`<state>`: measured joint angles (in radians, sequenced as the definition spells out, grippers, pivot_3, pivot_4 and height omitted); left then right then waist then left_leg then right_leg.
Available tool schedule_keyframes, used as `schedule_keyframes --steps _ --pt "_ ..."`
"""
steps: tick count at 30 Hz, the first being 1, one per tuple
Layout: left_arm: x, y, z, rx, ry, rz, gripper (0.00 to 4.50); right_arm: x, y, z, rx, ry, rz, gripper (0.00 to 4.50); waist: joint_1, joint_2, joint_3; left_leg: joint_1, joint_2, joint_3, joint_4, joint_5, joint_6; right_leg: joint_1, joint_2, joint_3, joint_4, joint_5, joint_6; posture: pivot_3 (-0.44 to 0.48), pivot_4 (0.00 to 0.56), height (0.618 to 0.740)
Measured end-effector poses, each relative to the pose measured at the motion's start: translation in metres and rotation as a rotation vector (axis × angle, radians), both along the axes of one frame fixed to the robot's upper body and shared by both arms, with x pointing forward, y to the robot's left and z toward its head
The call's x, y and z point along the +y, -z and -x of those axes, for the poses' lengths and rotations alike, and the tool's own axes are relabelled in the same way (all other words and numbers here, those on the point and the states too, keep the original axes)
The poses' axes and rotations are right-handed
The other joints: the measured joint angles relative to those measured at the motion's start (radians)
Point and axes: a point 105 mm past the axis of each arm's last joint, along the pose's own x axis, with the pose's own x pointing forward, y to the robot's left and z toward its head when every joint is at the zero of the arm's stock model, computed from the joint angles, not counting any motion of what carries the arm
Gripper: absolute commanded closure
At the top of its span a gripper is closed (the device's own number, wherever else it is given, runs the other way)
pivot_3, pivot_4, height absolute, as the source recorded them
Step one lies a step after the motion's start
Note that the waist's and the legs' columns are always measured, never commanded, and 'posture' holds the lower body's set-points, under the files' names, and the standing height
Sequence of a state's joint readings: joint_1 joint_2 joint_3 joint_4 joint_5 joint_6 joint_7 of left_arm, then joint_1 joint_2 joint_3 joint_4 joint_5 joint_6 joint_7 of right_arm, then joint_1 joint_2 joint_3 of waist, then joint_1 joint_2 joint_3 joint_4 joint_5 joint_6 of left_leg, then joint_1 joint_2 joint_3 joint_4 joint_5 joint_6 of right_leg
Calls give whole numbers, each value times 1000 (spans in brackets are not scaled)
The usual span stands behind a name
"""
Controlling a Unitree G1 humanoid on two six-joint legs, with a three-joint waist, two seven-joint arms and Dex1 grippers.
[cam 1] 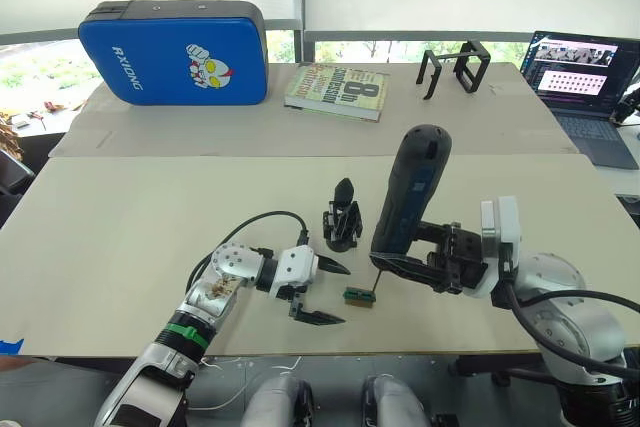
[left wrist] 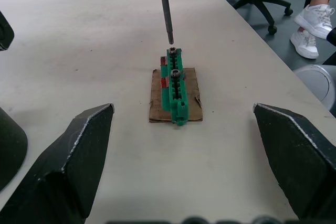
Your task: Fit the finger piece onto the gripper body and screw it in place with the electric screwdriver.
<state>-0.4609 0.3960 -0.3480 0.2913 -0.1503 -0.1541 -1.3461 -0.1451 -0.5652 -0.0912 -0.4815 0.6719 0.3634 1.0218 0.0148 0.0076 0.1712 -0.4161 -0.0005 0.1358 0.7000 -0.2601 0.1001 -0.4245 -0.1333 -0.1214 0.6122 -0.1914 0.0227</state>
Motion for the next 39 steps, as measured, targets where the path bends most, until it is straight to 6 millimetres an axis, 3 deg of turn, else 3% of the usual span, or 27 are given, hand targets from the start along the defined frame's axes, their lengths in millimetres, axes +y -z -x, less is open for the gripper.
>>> schedule_keyframes --steps 39 --pt "-1 -1 -1 -7 0 -3 0 0 3 1 -6 13 15 2565 0 0 0 0 0 0 0 0 0 0 0 0 0 0 0 0 150 740"
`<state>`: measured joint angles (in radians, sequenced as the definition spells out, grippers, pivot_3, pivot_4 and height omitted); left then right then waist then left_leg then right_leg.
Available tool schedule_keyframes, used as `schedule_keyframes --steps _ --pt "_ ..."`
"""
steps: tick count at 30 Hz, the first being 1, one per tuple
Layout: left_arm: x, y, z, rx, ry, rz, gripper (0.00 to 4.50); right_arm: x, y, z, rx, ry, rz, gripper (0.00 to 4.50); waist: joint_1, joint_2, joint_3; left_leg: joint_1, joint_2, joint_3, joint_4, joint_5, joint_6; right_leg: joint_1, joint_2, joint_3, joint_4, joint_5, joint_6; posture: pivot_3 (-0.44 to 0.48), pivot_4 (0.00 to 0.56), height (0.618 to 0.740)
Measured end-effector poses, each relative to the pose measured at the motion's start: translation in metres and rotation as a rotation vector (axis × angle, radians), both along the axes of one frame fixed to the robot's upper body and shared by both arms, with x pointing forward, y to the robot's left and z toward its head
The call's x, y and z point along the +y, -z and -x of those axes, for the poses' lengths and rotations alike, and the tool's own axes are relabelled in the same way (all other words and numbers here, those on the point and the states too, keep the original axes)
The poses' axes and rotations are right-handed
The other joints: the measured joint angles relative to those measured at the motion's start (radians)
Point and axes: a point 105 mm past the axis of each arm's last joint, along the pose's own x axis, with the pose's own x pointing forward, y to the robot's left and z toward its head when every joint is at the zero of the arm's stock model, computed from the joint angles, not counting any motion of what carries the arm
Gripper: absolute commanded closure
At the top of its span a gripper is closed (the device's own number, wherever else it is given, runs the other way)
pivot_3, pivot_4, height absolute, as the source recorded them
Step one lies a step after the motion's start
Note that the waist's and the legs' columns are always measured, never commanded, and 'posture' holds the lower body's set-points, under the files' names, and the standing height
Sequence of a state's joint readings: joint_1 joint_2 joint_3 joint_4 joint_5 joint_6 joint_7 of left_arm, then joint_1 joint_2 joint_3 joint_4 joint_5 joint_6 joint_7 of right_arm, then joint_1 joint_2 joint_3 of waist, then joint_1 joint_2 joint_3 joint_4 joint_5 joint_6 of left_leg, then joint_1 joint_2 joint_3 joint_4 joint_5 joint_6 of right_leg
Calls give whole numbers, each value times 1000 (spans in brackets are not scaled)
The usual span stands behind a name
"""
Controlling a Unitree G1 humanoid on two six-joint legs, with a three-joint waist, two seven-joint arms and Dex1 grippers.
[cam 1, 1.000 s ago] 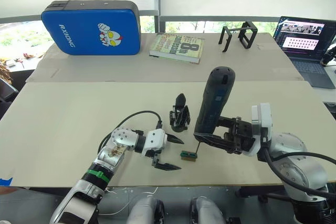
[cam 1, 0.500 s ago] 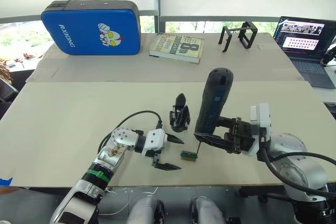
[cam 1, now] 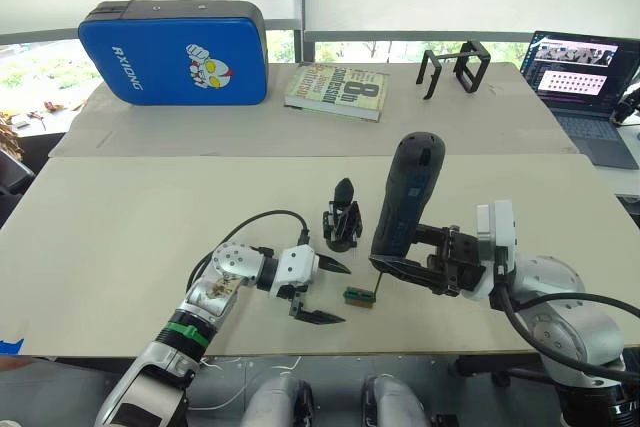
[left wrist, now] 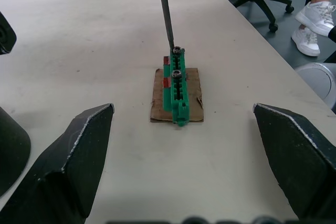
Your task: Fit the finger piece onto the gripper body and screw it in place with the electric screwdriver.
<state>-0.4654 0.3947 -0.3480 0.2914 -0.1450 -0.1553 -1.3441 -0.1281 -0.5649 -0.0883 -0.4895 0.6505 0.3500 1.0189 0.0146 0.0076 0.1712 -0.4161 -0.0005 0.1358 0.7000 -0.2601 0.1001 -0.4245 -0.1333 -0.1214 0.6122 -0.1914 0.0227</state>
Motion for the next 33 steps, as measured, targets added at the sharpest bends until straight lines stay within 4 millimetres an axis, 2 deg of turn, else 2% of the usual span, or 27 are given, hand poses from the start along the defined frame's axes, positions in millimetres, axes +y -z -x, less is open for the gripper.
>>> schedule_keyframes --steps 33 --pt "-2 -1 -1 -2 0 1 0 5 1 1 2 -13 13 2565 0 0 0 0 0 0 0 0 0 0 0 0 0 0 0 0 150 740"
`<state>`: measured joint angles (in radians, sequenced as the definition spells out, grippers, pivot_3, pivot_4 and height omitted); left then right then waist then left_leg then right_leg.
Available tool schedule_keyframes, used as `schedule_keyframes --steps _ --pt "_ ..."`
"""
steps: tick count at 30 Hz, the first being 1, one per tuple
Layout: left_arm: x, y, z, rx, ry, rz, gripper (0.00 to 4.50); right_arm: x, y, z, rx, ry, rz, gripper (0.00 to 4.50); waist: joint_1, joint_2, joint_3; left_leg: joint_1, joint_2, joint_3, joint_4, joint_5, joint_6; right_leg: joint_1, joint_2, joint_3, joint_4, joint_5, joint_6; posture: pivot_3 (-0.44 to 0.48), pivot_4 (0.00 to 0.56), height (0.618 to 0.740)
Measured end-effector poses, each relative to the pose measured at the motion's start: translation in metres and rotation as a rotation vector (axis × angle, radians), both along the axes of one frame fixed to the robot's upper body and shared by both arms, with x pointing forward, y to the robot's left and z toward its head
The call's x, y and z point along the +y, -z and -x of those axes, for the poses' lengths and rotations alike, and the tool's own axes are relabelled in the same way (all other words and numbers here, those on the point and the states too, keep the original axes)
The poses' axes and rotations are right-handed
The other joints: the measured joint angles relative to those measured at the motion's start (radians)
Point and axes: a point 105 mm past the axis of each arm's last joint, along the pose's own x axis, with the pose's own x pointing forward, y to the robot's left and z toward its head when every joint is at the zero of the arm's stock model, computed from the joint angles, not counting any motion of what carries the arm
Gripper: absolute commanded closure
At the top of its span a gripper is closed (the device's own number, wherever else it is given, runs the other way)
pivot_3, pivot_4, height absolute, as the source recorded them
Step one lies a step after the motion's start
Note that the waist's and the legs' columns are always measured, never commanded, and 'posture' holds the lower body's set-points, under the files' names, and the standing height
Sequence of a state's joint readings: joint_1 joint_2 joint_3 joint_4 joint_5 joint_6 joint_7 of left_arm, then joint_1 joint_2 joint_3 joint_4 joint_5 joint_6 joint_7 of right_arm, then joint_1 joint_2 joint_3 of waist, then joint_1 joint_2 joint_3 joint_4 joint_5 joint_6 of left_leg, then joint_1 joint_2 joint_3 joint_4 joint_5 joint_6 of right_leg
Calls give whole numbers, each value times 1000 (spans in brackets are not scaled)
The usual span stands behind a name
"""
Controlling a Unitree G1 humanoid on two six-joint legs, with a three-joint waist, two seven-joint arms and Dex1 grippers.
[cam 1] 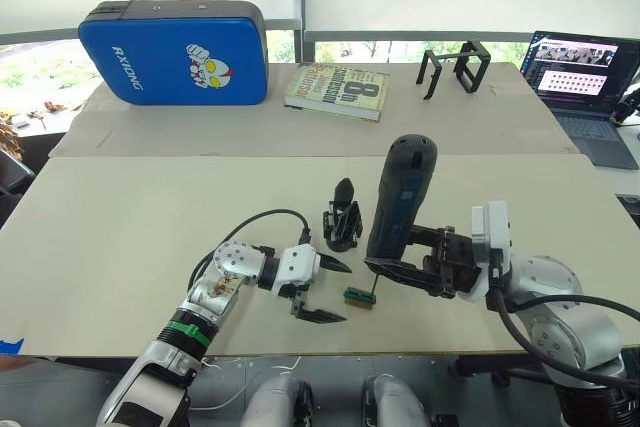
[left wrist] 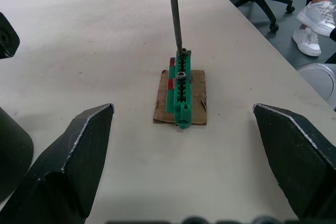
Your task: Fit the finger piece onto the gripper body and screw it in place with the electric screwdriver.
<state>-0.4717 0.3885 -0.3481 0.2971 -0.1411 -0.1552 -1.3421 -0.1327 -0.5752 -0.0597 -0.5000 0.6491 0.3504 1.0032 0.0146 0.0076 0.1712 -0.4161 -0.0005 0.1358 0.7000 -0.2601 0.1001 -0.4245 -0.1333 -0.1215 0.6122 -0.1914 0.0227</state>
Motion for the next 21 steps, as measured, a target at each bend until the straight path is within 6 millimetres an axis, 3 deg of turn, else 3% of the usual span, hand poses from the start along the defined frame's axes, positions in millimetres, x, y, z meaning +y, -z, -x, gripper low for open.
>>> schedule_keyframes --steps 21 --pt "0 1 -2 3 -5 -1 0 1 1 1 -2 -13 7 2565 0 0 0 0 0 0 0 0 0 0 0 0 0 0 0 0 150 740"
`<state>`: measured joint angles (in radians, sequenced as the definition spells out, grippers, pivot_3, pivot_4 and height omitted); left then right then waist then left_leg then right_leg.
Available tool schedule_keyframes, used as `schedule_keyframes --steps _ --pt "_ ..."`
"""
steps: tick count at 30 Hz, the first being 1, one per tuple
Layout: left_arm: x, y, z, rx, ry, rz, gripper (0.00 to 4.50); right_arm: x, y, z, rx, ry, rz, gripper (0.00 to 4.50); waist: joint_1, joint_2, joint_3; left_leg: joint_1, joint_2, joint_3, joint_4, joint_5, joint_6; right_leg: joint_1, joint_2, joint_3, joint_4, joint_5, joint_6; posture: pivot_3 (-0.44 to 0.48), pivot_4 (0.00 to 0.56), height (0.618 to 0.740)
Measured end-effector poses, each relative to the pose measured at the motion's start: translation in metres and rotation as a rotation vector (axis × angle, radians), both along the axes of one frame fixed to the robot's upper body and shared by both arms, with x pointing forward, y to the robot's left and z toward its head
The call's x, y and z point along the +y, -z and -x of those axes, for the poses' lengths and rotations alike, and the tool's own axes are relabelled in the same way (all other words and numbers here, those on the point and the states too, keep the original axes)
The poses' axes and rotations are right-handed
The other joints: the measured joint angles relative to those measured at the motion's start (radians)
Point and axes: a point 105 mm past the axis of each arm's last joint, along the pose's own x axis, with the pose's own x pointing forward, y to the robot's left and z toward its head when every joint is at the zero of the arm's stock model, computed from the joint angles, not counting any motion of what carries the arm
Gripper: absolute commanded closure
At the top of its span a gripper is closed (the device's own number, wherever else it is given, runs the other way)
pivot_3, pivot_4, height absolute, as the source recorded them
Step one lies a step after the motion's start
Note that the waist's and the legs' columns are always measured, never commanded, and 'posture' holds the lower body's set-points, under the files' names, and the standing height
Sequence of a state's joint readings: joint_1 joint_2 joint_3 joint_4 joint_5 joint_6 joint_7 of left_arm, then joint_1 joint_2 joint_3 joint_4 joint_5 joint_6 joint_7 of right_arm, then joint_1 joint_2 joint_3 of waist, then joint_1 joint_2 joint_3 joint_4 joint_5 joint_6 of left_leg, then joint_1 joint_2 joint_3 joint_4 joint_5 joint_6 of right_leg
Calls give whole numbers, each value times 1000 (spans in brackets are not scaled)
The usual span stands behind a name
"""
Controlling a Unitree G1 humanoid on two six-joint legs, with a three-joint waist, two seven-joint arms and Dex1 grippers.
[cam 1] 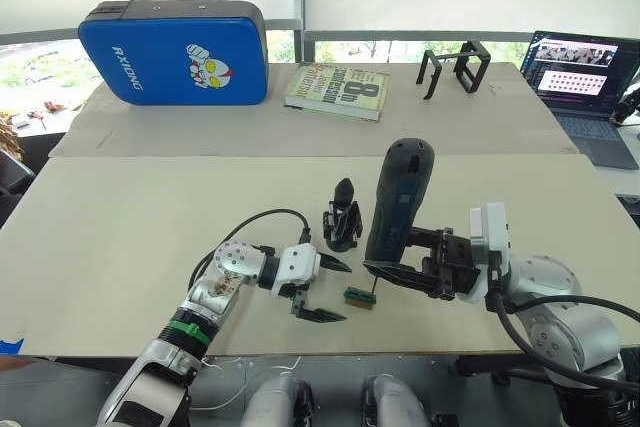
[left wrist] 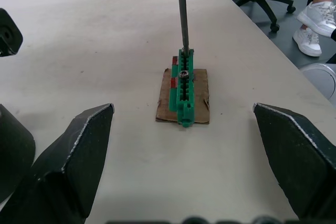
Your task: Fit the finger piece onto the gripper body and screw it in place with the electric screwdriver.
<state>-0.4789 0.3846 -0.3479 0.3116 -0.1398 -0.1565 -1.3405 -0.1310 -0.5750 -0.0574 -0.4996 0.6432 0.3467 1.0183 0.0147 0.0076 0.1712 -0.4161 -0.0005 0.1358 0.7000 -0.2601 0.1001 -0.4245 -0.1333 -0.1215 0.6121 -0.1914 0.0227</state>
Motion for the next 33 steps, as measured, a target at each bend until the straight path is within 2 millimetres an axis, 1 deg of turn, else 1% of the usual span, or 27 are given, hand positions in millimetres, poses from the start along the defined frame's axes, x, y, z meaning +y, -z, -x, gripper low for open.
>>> schedule_keyframes --steps 12,16,25,30,33 --pt "-1 0 0 -7 1 6 0 -1 2 1 11 -4 -2 2565 1 0 0 0 0 0 0 0 0 0 0 0 0 0 0 0 150 740" --pt "-1 0 0 -7 -1 8 0 -2 6 3 27 1 2 2565 1 0 0 0 0 0 0 0 0 0 0 0 0 0 0 0 150 740" --pt "-1 0 0 -8 -1 8 0 -2 5 3 25 -1 10 2565 1 0 0 0 0 0 0 0 0 0 0 0 0 0 0 0 150 740" --pt "-1 0 0 -5 1 9 0 -4 -5 6 -3 0 -15 2565 1 0 0 0 0 0 0 0 0 0 -1 0 0 0 0 0 150 740" --pt "-1 0 1 0 7 8 0 -5 -7 5 -8 18 -22 2565 1 0 0 0 0 0 0 0 0 0 -1 0 0 0 0 0 150 740"
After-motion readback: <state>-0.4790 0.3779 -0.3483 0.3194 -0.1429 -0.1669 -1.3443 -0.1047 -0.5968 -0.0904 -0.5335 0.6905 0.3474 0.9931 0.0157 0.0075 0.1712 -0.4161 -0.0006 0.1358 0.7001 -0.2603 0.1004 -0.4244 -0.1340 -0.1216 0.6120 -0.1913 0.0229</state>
